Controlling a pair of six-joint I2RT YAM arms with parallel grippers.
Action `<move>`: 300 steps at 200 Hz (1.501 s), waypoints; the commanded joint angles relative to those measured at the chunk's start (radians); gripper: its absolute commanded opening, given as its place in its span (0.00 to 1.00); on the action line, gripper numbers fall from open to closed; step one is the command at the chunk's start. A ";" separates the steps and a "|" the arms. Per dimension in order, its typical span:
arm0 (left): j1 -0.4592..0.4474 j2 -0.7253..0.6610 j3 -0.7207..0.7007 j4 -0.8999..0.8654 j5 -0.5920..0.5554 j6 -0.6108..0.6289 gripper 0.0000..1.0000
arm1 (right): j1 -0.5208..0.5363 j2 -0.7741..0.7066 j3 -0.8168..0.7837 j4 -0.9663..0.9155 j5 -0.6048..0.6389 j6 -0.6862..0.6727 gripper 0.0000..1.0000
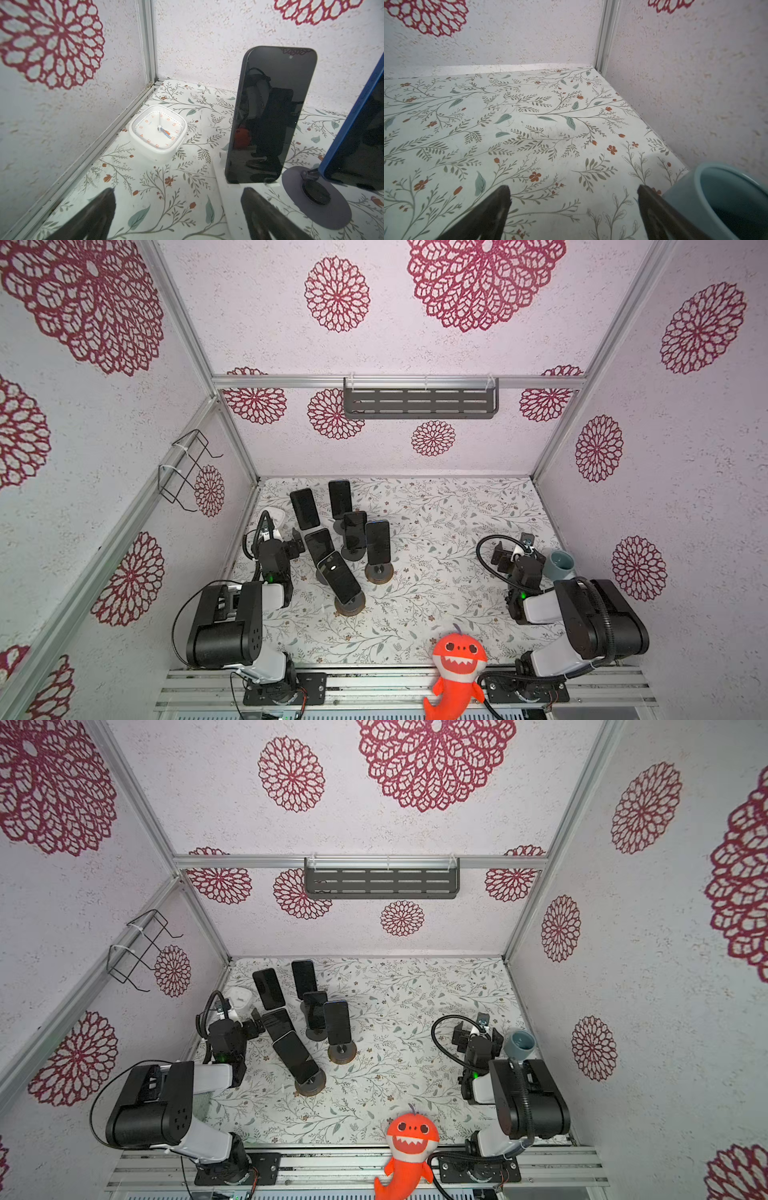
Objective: Remove the phone from the phone stand
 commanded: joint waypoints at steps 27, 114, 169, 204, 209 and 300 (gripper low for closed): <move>0.008 0.003 0.001 0.022 0.007 0.023 0.98 | 0.003 -0.014 0.011 0.043 -0.003 0.000 0.99; 0.009 0.003 0.003 0.018 0.009 0.021 0.98 | -0.001 -0.012 0.017 0.032 -0.011 0.005 0.99; 0.025 -0.032 0.004 -0.002 0.003 -0.001 0.98 | -0.012 -0.048 0.040 -0.038 -0.038 0.007 0.99; 0.066 -0.125 0.007 -0.096 0.002 -0.057 0.98 | -0.008 -0.197 0.203 -0.428 -0.021 0.010 0.99; 0.065 -0.138 0.010 -0.115 -0.007 -0.057 0.98 | -0.007 -0.219 0.227 -0.493 -0.017 0.017 0.99; 0.016 -0.171 0.628 -0.993 -0.109 -0.170 0.98 | 0.030 -0.314 0.552 -1.243 0.058 0.195 0.99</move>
